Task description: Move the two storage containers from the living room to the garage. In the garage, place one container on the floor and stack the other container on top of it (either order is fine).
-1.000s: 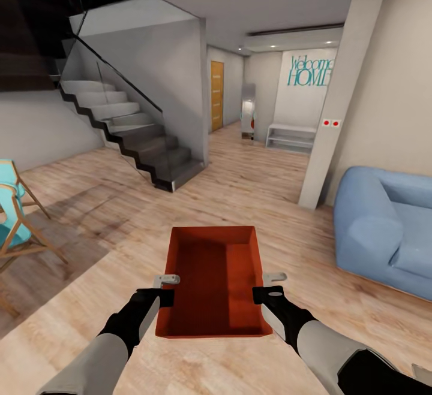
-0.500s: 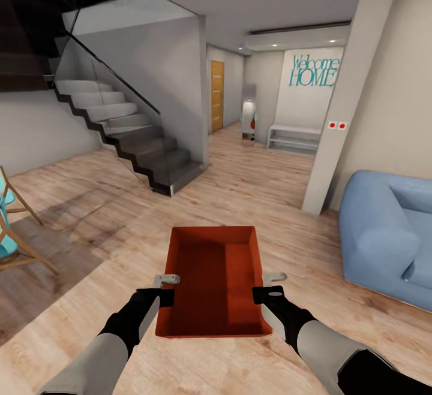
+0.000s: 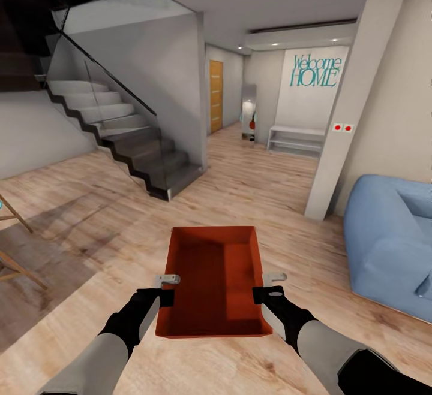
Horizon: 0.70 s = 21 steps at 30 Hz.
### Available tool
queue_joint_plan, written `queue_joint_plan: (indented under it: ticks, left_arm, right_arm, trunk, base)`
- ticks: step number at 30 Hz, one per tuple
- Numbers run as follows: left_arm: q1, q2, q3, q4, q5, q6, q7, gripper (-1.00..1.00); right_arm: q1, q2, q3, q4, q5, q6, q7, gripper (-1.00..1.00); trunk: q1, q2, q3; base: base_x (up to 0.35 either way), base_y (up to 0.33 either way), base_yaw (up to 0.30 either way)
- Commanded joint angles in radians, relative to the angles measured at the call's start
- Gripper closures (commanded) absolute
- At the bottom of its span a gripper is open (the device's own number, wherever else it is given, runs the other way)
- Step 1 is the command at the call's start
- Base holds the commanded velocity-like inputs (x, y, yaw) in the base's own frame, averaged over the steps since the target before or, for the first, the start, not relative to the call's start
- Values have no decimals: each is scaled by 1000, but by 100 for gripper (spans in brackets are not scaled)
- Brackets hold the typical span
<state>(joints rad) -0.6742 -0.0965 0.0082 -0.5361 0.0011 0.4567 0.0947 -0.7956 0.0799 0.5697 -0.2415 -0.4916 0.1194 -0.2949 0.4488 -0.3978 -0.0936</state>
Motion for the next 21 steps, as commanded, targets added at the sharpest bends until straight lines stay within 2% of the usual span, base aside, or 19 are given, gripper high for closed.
queue_joint_plan:
  ticks: [1, 12, 21]
  left_arm:
    - [-1, -1, 4, -4, -36, -63, 10, 100]
    - [-1, -2, 3, -4, -36, -63, 10, 100]
    - [-1, -2, 3, -4, -36, -62, 10, 100]
  right_arm:
    - [0, 0, 12, 1, -24, 6, -7, 100]
    - [0, 0, 12, 1, -24, 6, -7, 100]
    - [0, 0, 12, 1, -24, 6, -7, 100]
  trunk:
    - [1, -2, -2]
    - [1, -2, -2]
    - [1, -2, -2]
  base:
    - [322, 0, -146]
    - [322, 0, -245]
    - [322, 0, -26]
